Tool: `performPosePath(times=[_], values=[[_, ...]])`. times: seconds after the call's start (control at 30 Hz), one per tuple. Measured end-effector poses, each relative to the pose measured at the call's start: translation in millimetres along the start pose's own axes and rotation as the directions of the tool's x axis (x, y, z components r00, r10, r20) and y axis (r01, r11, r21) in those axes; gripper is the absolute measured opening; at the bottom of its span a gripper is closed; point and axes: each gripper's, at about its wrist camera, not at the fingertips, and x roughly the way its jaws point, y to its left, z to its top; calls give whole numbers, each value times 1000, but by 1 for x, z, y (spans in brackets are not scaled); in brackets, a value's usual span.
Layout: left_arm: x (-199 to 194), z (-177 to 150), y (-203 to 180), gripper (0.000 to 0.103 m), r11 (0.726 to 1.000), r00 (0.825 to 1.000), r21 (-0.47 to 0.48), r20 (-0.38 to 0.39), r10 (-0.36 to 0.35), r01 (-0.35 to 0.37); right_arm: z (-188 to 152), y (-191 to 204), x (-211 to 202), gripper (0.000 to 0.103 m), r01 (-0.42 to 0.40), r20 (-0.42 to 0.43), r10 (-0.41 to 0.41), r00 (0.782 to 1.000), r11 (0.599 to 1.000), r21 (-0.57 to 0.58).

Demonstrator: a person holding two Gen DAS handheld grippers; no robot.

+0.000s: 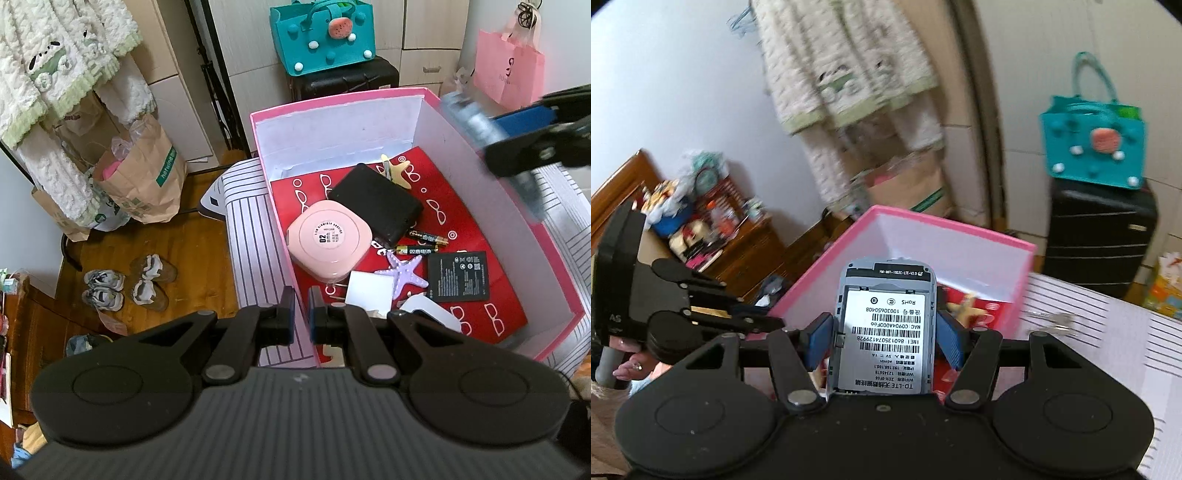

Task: Organize rigid objects
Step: 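Carry the grey phone into the pink box and release it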

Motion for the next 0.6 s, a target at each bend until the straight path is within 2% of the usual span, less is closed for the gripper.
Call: performPosePath(times=[0.13,0.37,0.6], values=[[0,0,2,7,1000,1000,-10,3,-10,10,16,7,38,65,-31,-68,32,997,999,12],[1,0,7,7,999,999,-17,1,-32,32,35,10,105,66,-16,-214,22,977,999,32],[0,-2,9,7,999,999,-28,10,-43,43,30,-4,135,66,11,-266,9,964,997,72]])
